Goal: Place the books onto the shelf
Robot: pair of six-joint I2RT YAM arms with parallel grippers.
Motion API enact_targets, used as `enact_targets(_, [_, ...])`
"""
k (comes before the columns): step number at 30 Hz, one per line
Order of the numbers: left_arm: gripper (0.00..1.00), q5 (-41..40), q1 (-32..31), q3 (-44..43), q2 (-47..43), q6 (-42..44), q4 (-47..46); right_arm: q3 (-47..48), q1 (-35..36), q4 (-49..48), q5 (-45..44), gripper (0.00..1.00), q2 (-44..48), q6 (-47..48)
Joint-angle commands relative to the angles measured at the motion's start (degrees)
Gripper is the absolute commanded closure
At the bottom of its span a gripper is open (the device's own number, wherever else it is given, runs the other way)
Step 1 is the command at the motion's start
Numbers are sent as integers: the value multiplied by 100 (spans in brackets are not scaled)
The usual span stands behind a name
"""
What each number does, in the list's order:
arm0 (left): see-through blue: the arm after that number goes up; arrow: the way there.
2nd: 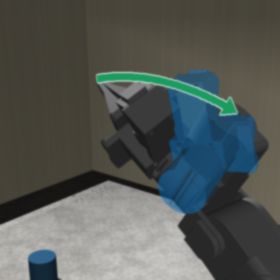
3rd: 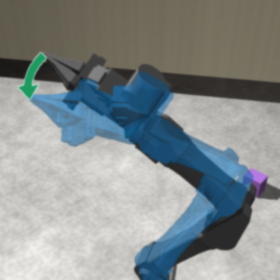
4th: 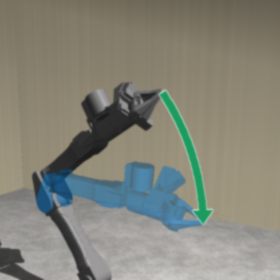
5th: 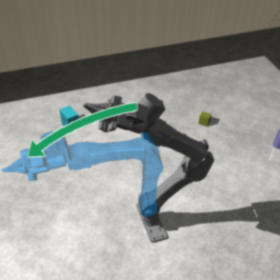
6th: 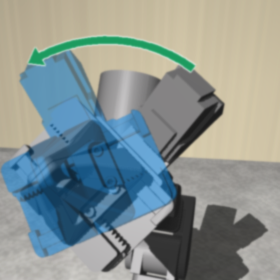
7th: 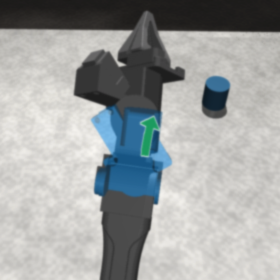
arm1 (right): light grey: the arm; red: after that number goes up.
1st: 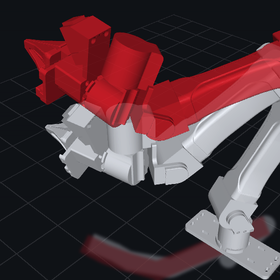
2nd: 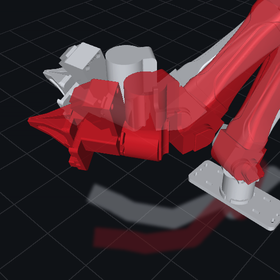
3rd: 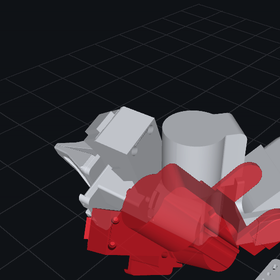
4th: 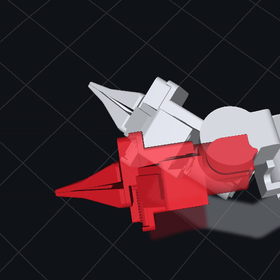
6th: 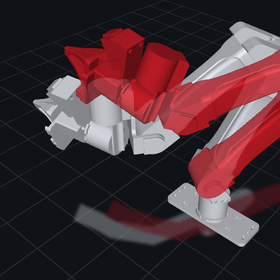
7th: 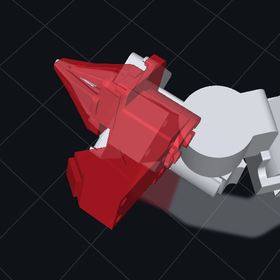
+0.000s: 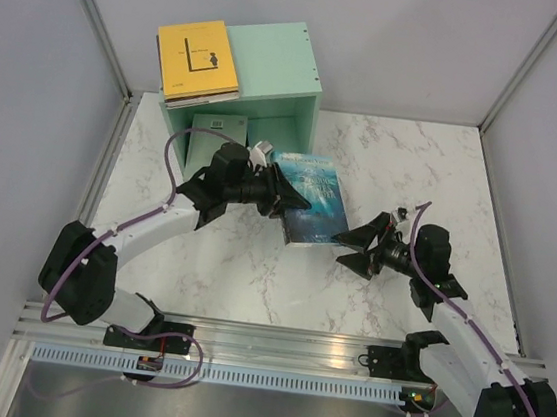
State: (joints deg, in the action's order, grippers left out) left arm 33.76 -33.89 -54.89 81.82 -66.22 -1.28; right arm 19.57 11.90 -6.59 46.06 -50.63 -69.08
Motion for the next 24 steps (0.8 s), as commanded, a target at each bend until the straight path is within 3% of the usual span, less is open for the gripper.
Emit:
enact_targets(1, [98, 570, 172, -109, -518, -928, -1691, -182, 23, -1510, 237, 2, 273, -1405])
enact_targets(12, [98, 799, 190, 277, -773, -1631, -2412, 362, 23, -2109, 61, 10, -209, -1513])
enact_targets(21, [98, 1045, 190, 787, -606, -2123, -3379, 793, 40, -2689, 306, 45, -606, -1697])
enact_targets(22, [98, 1054, 190, 787, -606, -2097, -3353, 828, 93, -2724, 342, 59, -597, -1697])
enact_targets(24, [98, 1054, 190, 735, -632, -1932, -3204, 934, 154, -2760, 438, 75, -571, -1688])
